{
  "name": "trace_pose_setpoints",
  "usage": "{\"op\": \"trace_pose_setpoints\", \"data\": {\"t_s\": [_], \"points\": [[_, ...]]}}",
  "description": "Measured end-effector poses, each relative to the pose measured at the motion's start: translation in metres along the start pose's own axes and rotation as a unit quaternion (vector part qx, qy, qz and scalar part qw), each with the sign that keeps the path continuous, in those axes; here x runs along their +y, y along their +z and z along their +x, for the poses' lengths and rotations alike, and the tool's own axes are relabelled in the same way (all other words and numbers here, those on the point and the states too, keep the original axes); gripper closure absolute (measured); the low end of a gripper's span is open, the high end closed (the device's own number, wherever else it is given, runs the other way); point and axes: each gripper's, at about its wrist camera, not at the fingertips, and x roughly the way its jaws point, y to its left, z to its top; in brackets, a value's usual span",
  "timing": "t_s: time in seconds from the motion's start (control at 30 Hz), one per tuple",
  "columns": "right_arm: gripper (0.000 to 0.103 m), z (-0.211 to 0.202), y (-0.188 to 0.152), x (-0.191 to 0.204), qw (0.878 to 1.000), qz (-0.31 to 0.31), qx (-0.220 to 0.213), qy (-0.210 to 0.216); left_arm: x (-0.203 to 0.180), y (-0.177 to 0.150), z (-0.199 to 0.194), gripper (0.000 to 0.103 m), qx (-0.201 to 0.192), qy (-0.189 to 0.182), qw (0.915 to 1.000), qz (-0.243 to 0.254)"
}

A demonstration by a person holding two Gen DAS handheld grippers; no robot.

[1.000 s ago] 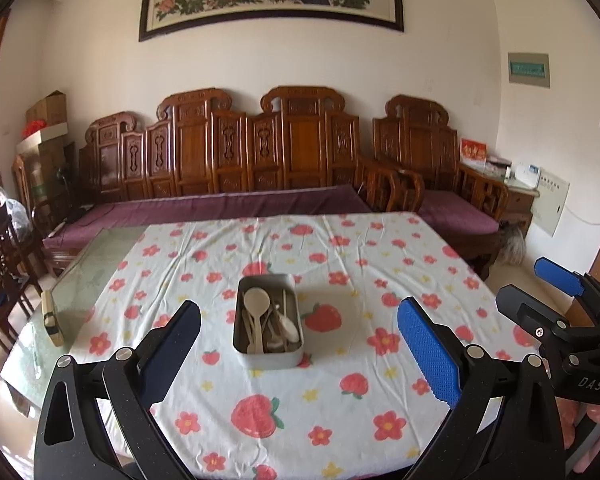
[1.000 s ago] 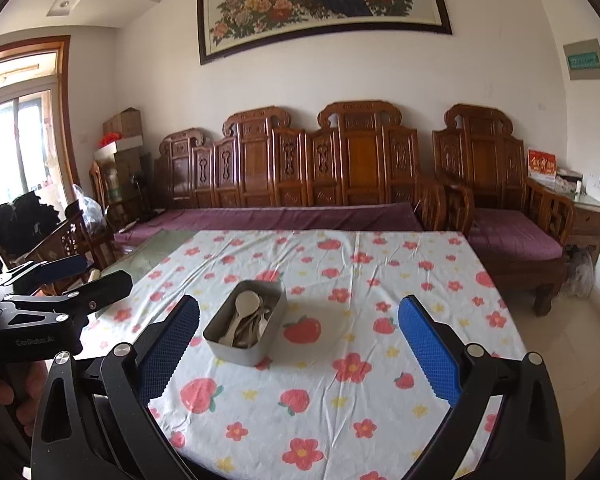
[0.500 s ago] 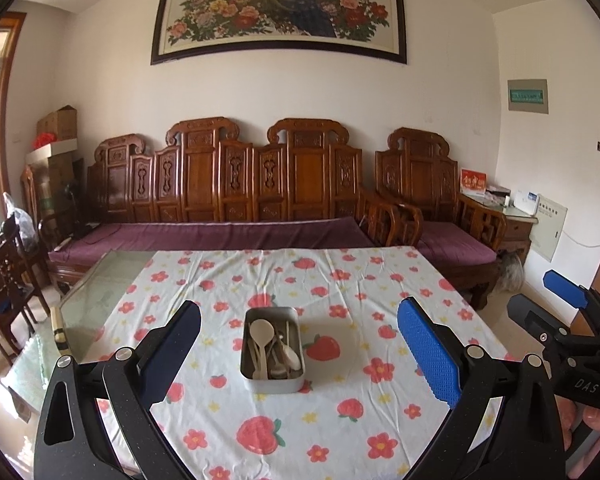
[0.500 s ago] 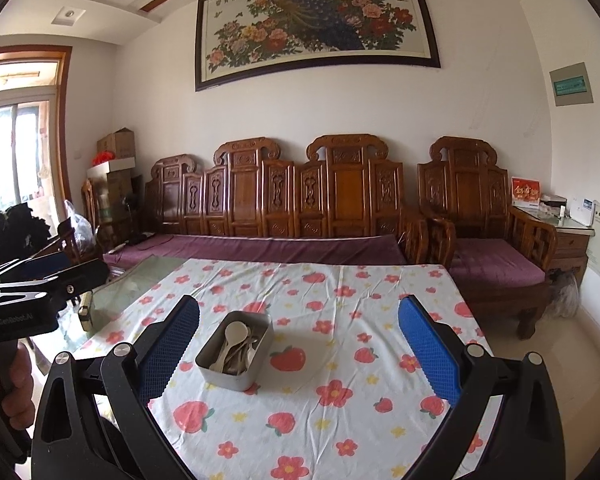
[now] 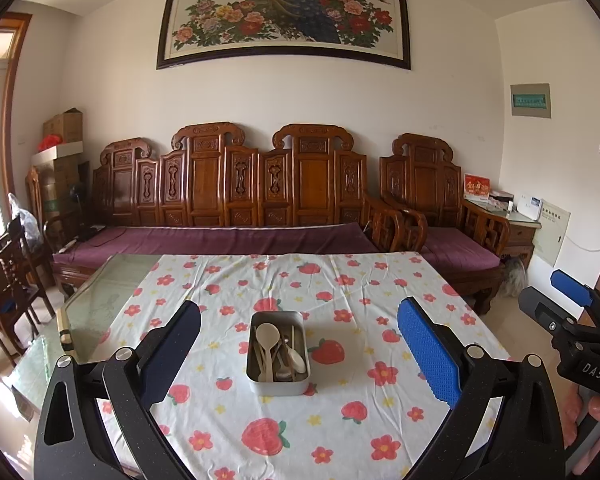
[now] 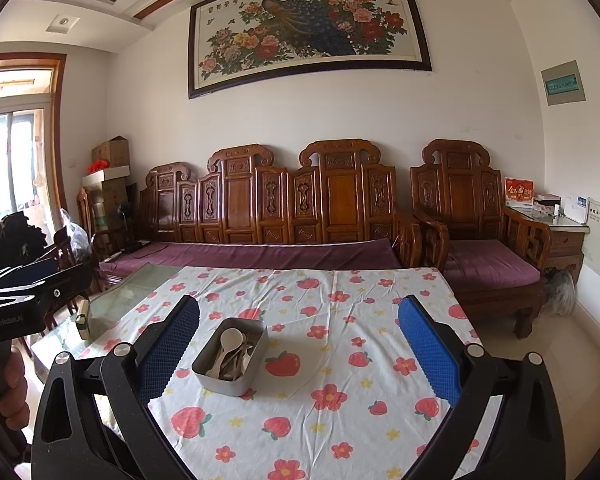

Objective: Organize utensils

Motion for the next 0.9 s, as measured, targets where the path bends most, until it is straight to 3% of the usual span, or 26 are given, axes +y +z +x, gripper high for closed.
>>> {"op": "trace_pose_setpoints", "data": {"t_s": [0.9], "points": [[0.003, 0.0018, -0.0025, 0.0041, 1.0, 0.001, 0.003, 0.002, 0.0015, -0.0044, -0.0005, 0.008, 0.0, 0.003, 1.0, 0.004]]}}
